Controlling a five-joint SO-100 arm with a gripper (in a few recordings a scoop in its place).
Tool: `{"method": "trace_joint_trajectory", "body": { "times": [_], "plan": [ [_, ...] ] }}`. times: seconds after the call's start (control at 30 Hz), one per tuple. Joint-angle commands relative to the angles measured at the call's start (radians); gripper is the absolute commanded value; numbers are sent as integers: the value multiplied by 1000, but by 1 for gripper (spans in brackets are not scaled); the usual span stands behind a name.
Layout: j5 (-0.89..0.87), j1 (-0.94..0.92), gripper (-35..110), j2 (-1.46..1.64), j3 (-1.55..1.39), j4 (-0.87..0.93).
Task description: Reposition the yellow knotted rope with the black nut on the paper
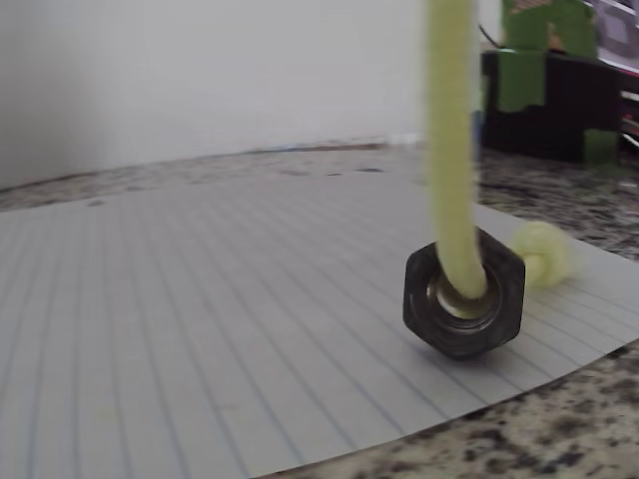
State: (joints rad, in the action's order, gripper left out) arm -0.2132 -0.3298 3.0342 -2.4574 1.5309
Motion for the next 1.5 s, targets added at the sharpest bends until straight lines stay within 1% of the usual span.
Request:
{"method": "trace_joint_trajectory", "body": {
  "times": [0.0,0.17,0.33,0.43,0.57,0.63,0.7,0.9,1.07,1.1,1.17,1.2,1.3,1.47],
  "plan": [
    [25,46,0,-31,-32,-110],
    [15,189,0,-80,-94,-351],
    [8,370,0,-143,-104,-517],
    [-74,413,0,-161,-126,-555],
    [-215,426,0,-150,-202,-606],
    [-327,416,0,-133,-249,-607],
    [-400,414,0,-120,-295,-624],
    [-465,497,0,-121,-328,-634],
    [-468,571,1,-140,-334,-726],
    [-468,575,10,-143,-341,-749],
    [-468,578,44,-144,-350,-778],
    [-468,584,52,-146,-354,-785],
    [-466,598,62,-146,-362,-792],
    [-457,606,68,-144,-368,-801]
  ]
}}
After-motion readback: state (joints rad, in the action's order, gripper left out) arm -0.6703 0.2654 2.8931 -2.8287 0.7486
